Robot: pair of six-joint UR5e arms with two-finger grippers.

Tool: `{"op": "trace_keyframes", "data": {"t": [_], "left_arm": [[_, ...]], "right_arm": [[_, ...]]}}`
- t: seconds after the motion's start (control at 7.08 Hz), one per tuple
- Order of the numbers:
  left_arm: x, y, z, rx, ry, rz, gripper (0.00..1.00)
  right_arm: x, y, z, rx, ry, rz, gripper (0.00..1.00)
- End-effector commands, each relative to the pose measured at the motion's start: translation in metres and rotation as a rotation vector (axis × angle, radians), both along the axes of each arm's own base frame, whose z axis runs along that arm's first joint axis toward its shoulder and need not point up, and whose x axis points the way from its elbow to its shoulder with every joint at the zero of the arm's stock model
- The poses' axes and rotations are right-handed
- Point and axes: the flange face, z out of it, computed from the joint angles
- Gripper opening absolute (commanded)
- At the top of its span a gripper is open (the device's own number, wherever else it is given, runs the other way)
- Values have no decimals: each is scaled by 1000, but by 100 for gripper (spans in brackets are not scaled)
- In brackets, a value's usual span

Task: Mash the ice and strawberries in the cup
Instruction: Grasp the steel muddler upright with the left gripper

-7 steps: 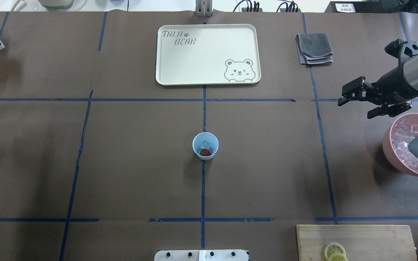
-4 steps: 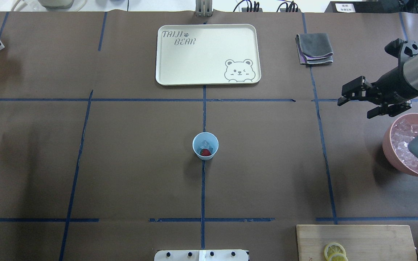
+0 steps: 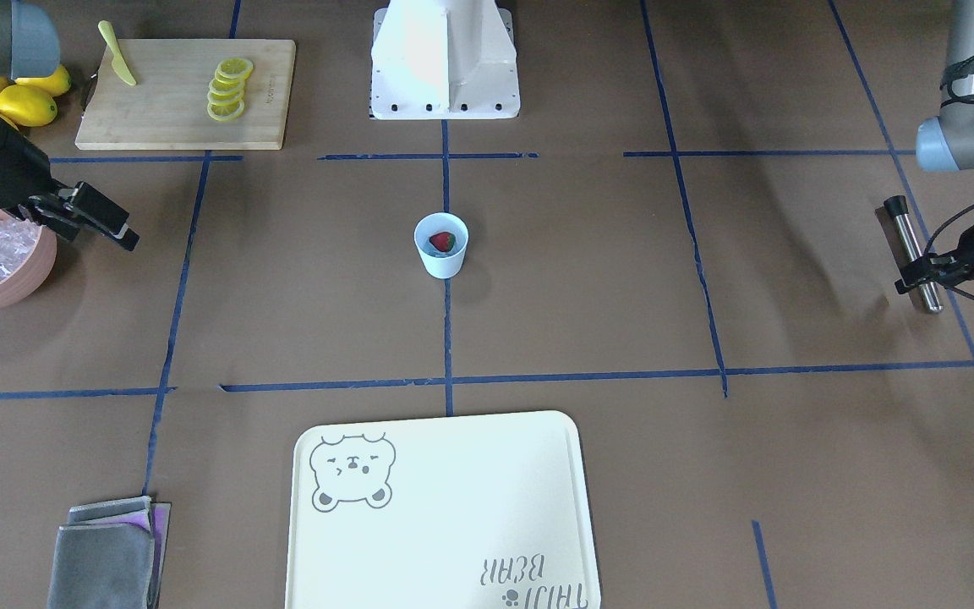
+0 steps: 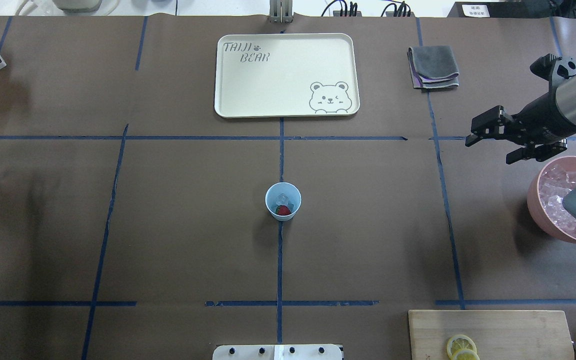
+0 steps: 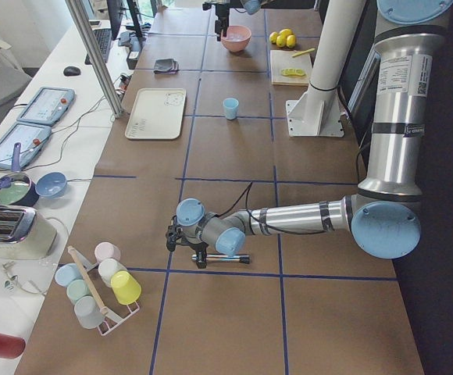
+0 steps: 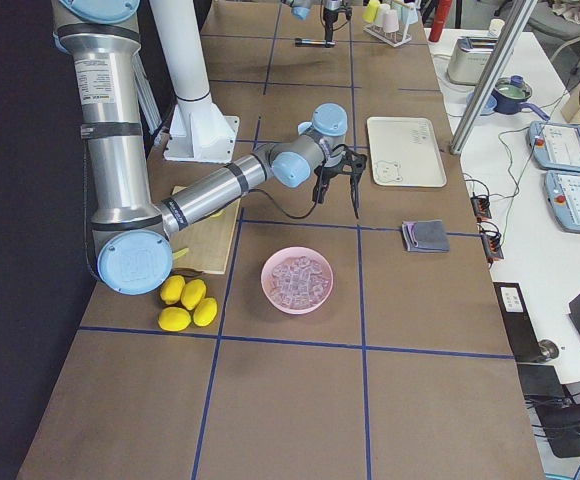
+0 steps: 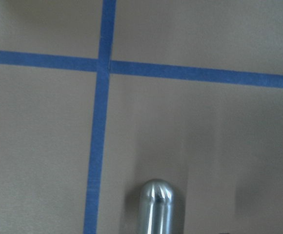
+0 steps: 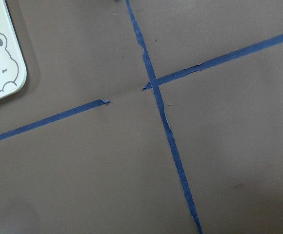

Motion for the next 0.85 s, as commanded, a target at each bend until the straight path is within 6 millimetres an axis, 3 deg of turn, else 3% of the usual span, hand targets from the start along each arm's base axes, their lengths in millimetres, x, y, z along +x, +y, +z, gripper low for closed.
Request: {"op": "trace_keyframes", "data": {"t": [0.0, 0.14, 0.42, 0.57, 0.71], "left_arm": [[7, 2, 0, -3, 1, 12, 55], [7, 2, 0, 4, 1, 17, 4], [8, 1, -3, 9, 5, 18, 0], [9, -1, -20, 45, 30, 16, 0], [12, -9, -75, 124, 71, 11, 0]], "right_arm": [[-1, 0, 0, -2, -1, -2, 100], [-1, 0, 0, -2, -2, -3, 100], [-1, 0, 0, -2, -2, -3, 100], [-1, 0, 0, -2, -2, -3, 100], [0, 1, 0, -1, -2, -2, 100]]}}
